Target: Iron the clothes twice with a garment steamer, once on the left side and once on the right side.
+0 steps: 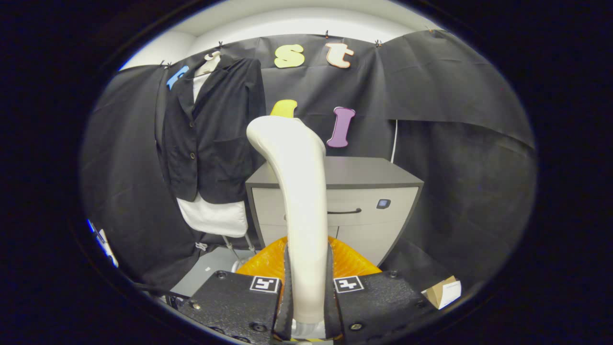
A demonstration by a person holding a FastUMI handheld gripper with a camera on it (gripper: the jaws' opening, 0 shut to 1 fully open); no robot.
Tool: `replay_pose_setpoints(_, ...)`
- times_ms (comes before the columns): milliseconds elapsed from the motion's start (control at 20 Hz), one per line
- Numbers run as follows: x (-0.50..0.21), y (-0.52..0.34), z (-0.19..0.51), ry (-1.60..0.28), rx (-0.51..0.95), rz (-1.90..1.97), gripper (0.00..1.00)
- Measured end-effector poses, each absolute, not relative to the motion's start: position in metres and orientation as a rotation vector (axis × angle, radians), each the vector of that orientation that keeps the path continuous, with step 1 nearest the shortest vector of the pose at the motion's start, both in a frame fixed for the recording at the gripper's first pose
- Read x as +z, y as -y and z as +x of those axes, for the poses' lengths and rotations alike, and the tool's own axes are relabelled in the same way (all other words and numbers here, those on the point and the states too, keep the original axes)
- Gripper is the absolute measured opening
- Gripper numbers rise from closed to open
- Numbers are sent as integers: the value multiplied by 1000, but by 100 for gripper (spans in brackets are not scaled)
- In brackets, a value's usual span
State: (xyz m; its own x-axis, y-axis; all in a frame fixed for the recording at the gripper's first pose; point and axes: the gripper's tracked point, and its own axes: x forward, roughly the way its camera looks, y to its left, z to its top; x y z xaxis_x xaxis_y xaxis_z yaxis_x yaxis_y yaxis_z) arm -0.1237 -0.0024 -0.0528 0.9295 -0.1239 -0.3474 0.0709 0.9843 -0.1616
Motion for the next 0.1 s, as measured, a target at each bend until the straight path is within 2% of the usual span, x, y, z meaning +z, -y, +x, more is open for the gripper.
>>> replay_pose_setpoints(100, -55, 4, -120, -377, -101, -144, 28)
